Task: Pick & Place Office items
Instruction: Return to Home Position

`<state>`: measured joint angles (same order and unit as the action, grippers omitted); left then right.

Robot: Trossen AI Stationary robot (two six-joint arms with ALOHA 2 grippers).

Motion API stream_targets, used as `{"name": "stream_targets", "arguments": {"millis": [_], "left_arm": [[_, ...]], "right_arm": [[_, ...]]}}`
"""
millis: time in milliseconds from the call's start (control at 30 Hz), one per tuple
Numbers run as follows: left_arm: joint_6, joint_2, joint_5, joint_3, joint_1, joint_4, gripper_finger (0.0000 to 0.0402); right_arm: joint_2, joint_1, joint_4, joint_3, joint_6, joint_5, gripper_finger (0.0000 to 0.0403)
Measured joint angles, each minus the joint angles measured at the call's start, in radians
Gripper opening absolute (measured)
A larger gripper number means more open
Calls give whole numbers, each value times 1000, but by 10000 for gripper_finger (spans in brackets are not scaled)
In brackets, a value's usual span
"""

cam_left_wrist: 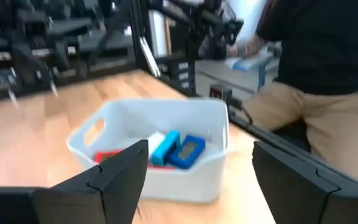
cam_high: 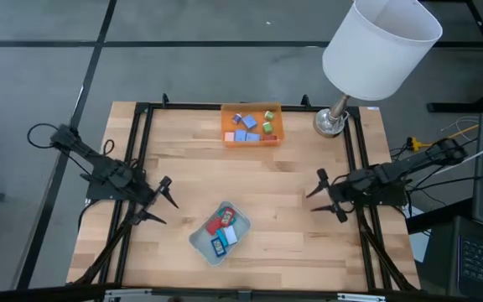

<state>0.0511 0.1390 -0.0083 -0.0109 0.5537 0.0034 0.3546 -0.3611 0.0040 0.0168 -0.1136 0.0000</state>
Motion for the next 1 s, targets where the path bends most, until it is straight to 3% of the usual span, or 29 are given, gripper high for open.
{"name": "stream_targets", "arguments": {"millis": [167, 667, 1000], "left_arm": [[-25, 72, 1, 1, 0, 11, 281], [-11, 60, 0, 2, 0, 13, 281], [-11, 60, 0, 2, 0, 18, 281]], "right_arm": [[37, -8, 3, 0, 50, -19, 221], [36, -9, 15, 0, 87, -18, 221], [36, -9, 15, 0, 846, -15, 221]]}}
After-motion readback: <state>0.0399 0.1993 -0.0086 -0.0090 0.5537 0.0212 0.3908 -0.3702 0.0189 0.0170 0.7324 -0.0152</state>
